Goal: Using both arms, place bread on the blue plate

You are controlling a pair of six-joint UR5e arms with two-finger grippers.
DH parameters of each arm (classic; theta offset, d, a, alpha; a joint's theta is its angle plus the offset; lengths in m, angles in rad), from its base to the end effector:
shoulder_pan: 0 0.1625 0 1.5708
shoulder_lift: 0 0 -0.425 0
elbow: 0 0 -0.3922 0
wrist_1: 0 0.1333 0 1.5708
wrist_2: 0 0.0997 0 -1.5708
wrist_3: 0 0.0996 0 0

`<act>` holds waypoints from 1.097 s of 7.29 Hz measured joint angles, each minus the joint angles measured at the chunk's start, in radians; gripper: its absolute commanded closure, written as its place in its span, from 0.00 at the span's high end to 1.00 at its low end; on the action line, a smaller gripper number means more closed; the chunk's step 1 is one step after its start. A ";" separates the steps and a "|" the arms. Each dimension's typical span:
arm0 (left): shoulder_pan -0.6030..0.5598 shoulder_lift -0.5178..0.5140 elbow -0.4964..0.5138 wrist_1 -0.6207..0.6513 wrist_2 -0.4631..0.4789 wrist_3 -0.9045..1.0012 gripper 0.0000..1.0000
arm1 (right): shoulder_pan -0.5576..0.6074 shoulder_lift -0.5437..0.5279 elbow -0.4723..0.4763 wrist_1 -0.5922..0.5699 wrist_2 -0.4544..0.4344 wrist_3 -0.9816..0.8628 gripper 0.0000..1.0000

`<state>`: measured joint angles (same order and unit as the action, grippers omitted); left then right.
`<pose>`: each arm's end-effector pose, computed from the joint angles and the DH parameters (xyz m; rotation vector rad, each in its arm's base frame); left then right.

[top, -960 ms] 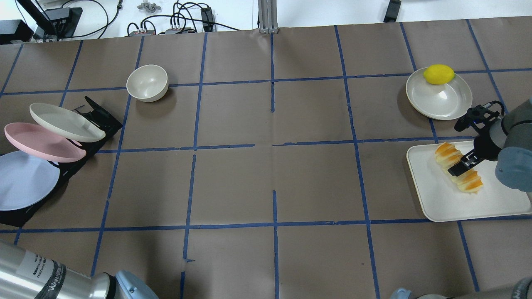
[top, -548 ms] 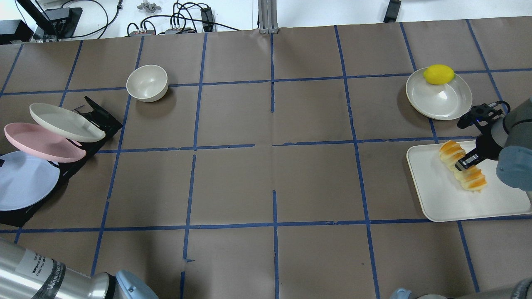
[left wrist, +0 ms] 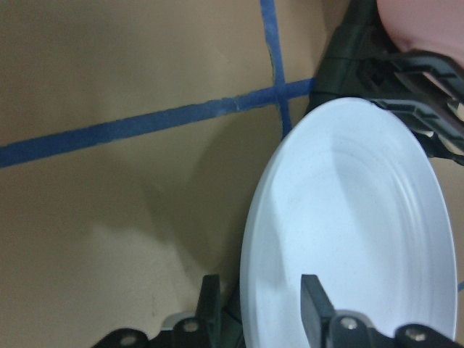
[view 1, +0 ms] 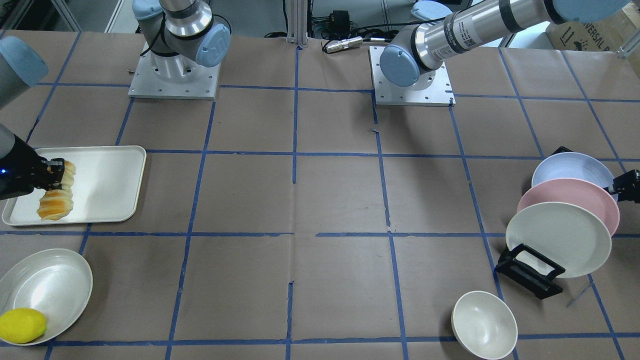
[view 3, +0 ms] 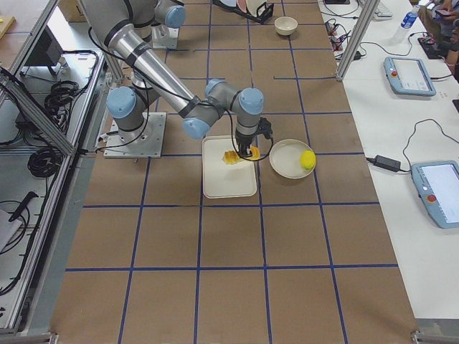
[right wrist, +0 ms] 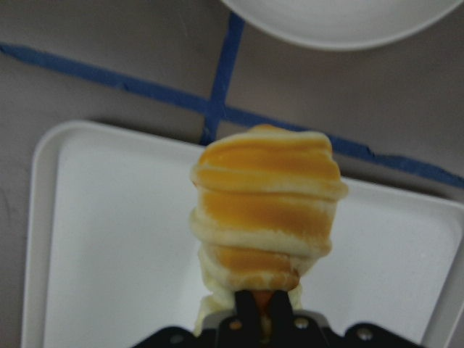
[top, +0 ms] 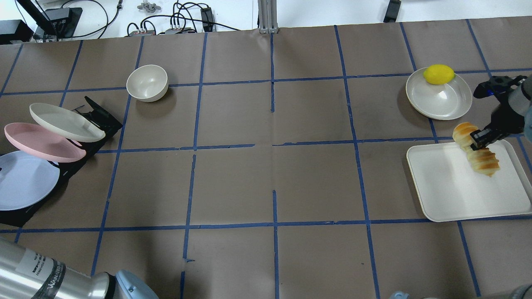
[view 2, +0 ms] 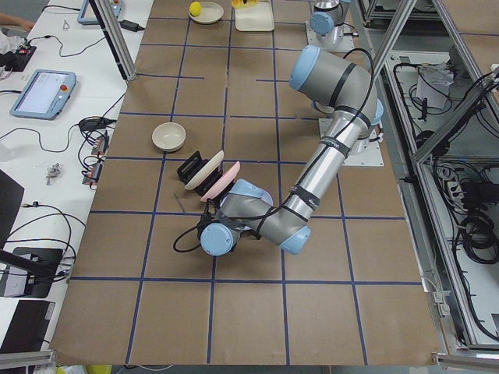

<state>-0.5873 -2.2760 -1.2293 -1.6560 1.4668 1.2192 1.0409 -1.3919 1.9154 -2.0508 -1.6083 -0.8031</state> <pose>0.4938 -0.5013 0.2141 -0.2847 -2.6762 -0.1530 -0.1463 -0.5060 0.2809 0.4285 -3.1083 -0.0900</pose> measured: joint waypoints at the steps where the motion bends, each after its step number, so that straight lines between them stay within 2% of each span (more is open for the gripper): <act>1: 0.000 0.001 0.005 0.001 0.006 -0.001 0.08 | 0.073 -0.035 -0.084 0.117 -0.001 0.095 0.08; 3: 0.000 0.002 0.012 0.000 0.010 0.000 0.03 | 0.196 -0.097 -0.213 0.310 0.004 0.276 0.08; 5: 0.000 0.010 0.015 -0.004 0.011 0.000 0.02 | 0.245 -0.178 -0.296 0.456 0.010 0.329 0.07; 8: 0.008 0.047 0.025 -0.042 0.035 0.015 0.03 | 0.254 -0.268 -0.273 0.564 0.058 0.346 0.04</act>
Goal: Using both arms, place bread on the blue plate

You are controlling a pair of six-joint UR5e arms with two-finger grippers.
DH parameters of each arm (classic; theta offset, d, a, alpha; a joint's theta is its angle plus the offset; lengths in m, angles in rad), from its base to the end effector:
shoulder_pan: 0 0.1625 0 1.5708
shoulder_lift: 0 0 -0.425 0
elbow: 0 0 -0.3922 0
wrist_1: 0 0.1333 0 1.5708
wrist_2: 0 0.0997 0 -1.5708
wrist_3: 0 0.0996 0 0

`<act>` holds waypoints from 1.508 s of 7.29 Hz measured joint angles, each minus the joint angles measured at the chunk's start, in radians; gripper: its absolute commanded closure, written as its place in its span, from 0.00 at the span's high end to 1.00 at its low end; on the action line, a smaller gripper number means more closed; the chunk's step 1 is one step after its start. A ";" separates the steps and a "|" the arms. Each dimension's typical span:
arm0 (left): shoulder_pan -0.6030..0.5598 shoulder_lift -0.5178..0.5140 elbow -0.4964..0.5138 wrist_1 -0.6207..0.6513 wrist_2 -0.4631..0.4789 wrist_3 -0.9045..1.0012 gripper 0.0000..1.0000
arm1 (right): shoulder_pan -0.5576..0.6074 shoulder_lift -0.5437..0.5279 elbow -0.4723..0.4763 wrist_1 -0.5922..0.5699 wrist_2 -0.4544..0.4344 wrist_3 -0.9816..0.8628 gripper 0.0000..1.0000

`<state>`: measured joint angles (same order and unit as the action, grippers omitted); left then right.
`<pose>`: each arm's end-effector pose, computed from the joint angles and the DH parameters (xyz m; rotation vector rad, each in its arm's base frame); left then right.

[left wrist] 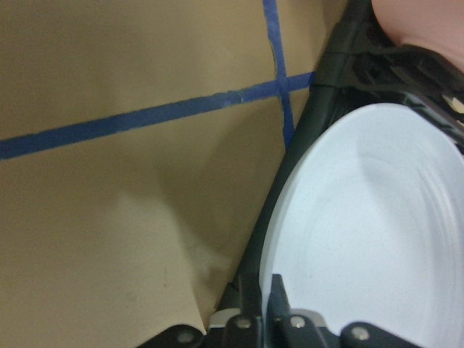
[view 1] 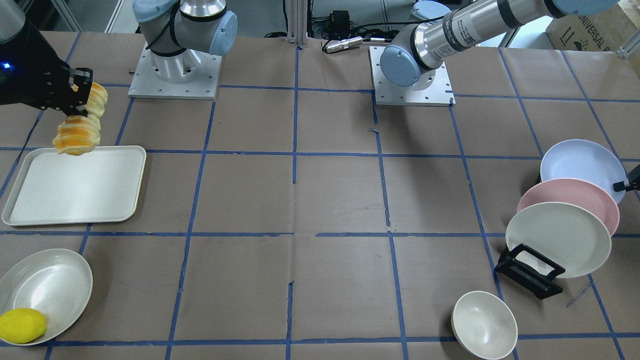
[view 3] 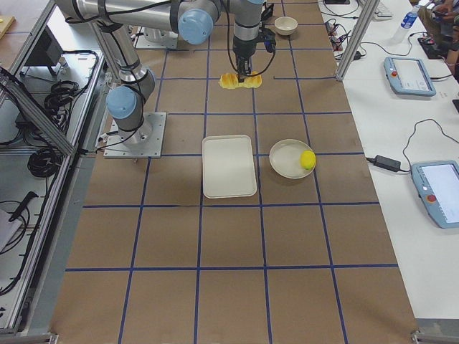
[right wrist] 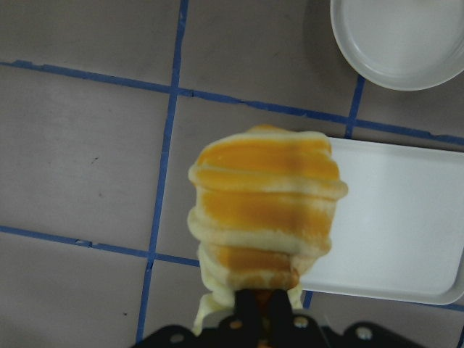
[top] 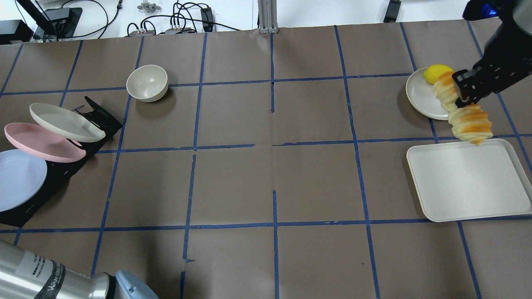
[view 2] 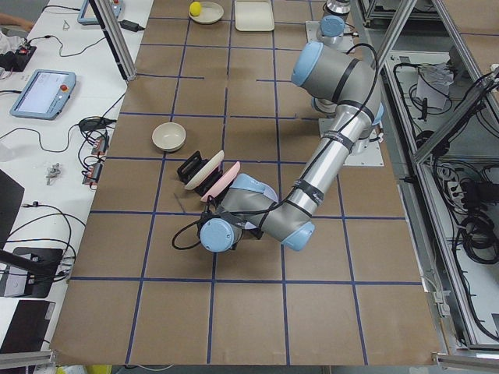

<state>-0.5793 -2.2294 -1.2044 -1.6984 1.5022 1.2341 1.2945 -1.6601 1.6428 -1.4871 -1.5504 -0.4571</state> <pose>0.4976 -0.4929 0.2543 -0.3105 -2.7124 -0.1732 0.0082 -0.4671 0.4866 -0.2786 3.0851 0.0847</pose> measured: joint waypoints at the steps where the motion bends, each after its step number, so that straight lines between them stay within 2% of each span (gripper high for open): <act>1: 0.007 0.028 0.011 -0.037 0.022 0.005 0.03 | 0.000 -0.018 0.027 0.013 0.010 0.005 0.05; 4: 0.034 0.158 0.038 -0.176 0.061 0.007 0.04 | 0.000 -0.042 0.060 0.011 0.031 0.012 0.06; 6: 0.009 0.304 0.024 -0.250 0.068 -0.009 0.05 | 0.001 -0.041 0.062 0.011 0.047 0.014 0.06; 8: -0.127 0.373 0.027 -0.254 0.059 -0.060 0.05 | 0.001 -0.041 0.064 0.012 0.050 0.026 0.06; 11: -0.397 0.389 0.026 -0.225 0.017 -0.283 0.05 | 0.008 -0.041 0.062 0.013 0.050 0.073 0.07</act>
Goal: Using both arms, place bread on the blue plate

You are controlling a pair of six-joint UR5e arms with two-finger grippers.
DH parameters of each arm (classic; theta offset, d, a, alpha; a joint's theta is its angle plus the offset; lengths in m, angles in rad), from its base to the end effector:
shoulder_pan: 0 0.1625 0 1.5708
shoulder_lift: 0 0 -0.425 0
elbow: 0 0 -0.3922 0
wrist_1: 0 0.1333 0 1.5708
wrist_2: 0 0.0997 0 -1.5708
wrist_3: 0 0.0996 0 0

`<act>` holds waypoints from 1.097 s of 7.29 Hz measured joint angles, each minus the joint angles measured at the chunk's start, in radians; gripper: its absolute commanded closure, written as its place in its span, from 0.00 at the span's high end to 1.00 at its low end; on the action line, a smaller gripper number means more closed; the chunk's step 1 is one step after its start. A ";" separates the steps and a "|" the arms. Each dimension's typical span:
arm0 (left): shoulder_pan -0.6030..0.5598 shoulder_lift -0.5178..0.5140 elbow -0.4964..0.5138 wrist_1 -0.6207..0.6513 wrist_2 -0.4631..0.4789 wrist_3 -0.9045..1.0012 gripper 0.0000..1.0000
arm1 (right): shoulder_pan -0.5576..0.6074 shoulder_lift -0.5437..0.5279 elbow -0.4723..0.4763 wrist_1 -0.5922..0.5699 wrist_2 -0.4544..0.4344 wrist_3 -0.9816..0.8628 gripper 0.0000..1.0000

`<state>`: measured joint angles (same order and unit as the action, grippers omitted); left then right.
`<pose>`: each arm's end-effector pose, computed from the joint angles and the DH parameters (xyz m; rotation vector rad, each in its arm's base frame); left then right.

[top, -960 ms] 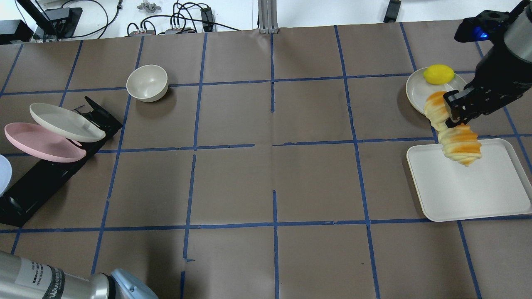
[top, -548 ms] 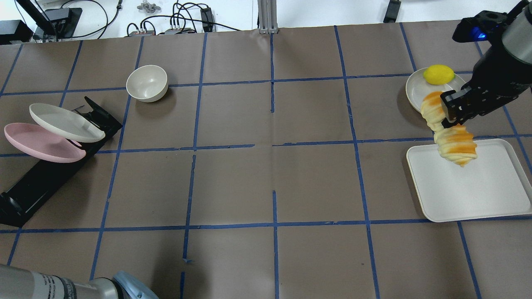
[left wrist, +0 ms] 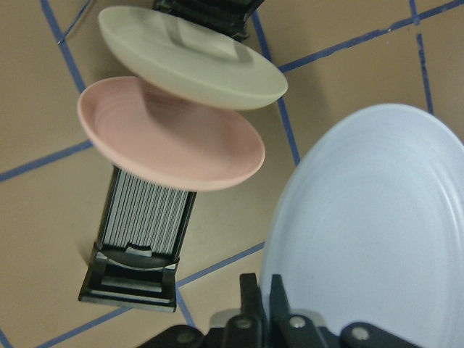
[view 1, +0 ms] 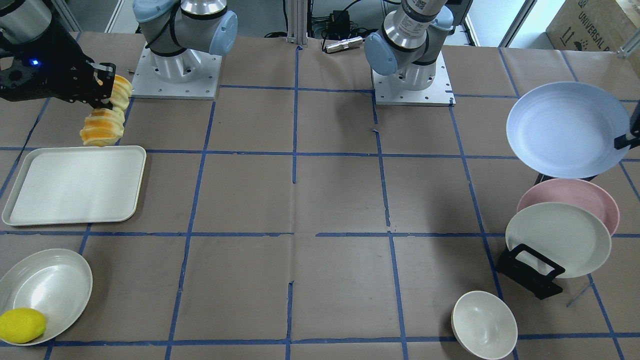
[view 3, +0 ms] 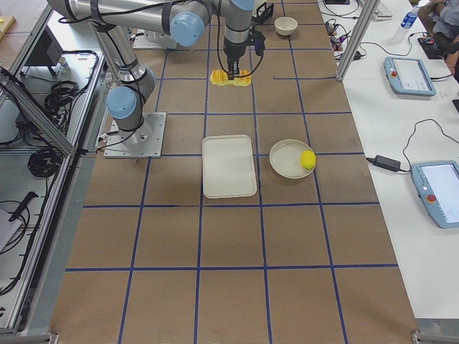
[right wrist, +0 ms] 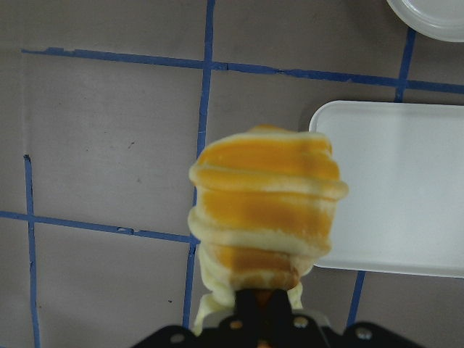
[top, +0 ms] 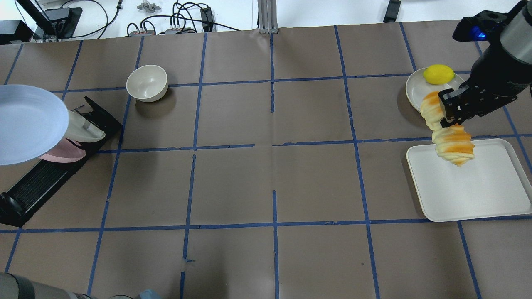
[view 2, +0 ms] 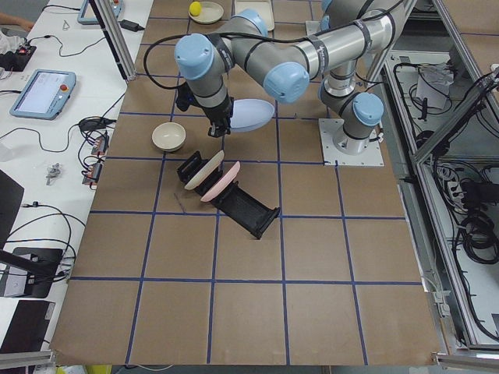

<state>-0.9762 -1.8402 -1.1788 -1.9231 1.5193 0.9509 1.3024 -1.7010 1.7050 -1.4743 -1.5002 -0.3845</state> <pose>0.2084 -0.5554 0.5006 -0.5121 -2.8936 -0.1899 0.0223 -0.4482 0.4735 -0.1710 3.0358 0.1104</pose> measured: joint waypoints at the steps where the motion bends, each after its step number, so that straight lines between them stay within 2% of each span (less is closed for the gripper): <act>1: -0.091 -0.001 -0.005 0.017 -0.004 -0.101 0.05 | 0.007 0.000 0.002 0.000 -0.003 0.008 0.07; 4: -0.378 -0.027 -0.049 0.116 -0.007 -0.436 0.06 | 0.032 -0.001 0.008 0.001 -0.017 0.029 0.07; 8: -0.664 -0.060 -0.229 0.392 -0.007 -0.819 0.06 | 0.037 0.004 0.013 -0.002 -0.011 0.031 0.06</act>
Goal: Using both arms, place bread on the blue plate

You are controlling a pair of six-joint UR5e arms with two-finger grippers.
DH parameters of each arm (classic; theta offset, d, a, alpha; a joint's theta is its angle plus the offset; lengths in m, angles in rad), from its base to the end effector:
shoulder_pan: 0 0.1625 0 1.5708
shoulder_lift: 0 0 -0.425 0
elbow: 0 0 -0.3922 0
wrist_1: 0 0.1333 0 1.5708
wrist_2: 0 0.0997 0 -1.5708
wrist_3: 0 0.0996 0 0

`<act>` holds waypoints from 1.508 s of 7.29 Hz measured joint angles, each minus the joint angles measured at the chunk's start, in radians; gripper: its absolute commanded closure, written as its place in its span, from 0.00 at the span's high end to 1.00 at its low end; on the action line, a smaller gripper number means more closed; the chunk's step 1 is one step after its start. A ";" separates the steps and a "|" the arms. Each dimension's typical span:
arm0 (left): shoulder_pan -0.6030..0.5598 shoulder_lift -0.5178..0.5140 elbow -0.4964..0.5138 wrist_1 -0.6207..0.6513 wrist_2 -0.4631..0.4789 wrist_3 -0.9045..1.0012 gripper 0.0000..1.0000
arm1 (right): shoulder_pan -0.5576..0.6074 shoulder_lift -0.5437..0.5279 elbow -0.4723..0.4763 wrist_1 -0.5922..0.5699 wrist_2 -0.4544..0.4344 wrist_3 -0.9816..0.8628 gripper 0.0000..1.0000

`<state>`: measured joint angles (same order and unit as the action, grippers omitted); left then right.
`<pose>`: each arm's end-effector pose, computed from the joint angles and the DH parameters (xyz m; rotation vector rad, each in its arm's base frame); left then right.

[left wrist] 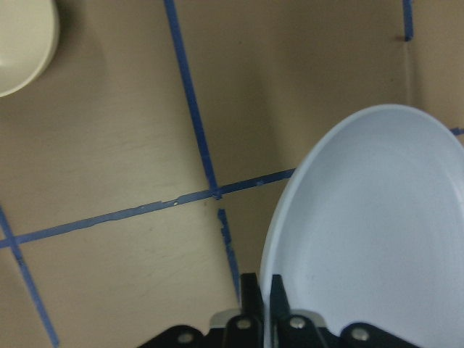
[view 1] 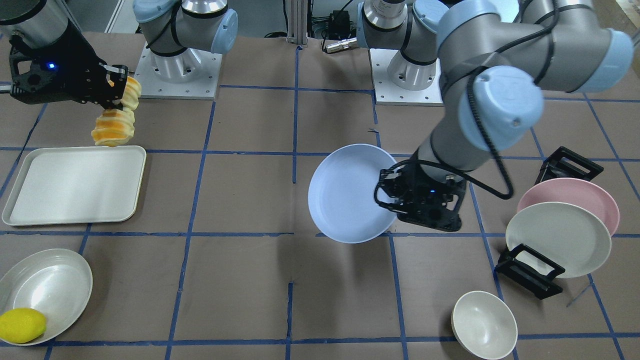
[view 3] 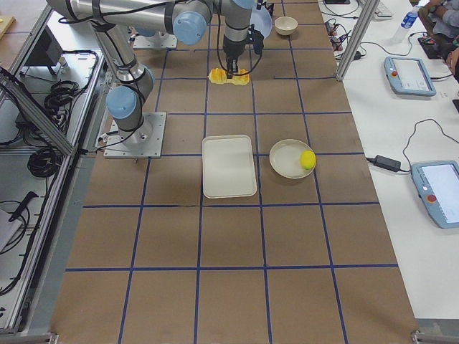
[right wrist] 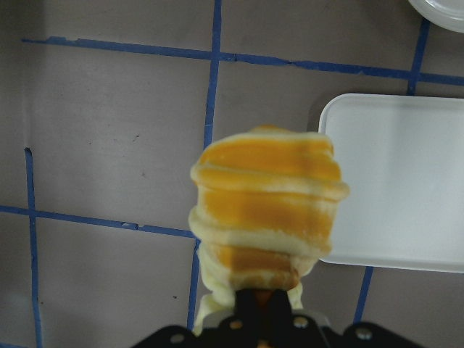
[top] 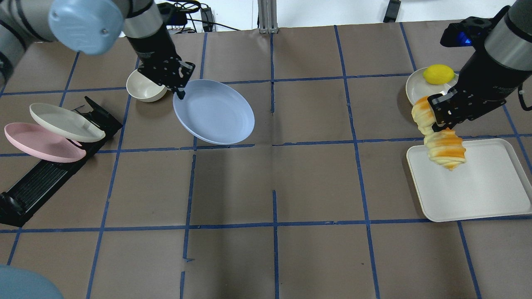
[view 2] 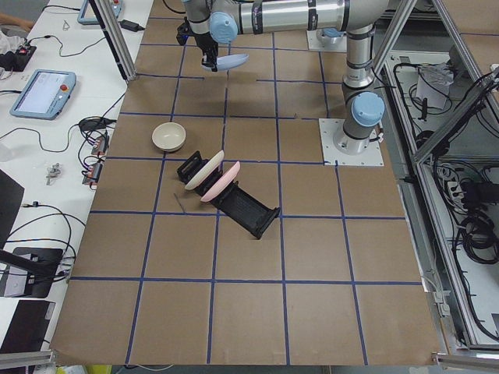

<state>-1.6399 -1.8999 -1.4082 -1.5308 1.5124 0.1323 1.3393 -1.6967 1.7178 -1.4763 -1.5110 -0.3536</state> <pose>-0.1809 -0.5994 0.3885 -0.3033 -3.0584 -0.1917 0.0377 -0.4469 0.4656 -0.1807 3.0424 0.1426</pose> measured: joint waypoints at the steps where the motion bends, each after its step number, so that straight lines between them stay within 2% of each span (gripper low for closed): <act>1: -0.045 -0.016 -0.025 0.045 -0.003 -0.056 0.06 | 0.004 0.010 0.000 0.000 0.007 0.001 0.06; 4: -0.089 -0.044 -0.129 0.173 -0.090 -0.146 0.06 | 0.083 0.087 0.004 -0.069 0.019 0.025 0.06; 8: -0.096 -0.067 -0.298 0.413 -0.200 -0.212 0.09 | 0.100 0.153 0.008 -0.130 0.021 0.048 0.05; 9: -0.096 -0.077 -0.326 0.468 -0.207 -0.221 0.24 | 0.106 0.163 0.003 -0.133 0.022 0.086 0.05; 10: -0.096 -0.083 -0.343 0.503 -0.209 -0.224 0.83 | 0.125 0.182 -0.003 -0.144 0.020 0.132 0.05; 11: -0.096 -0.084 -0.345 0.521 -0.206 -0.223 1.00 | 0.155 0.206 -0.006 -0.168 0.018 0.168 0.05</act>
<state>-1.7362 -1.9837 -1.7534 -1.0097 1.3060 -0.0906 1.4943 -1.4909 1.7116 -1.6448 -1.4931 -0.1854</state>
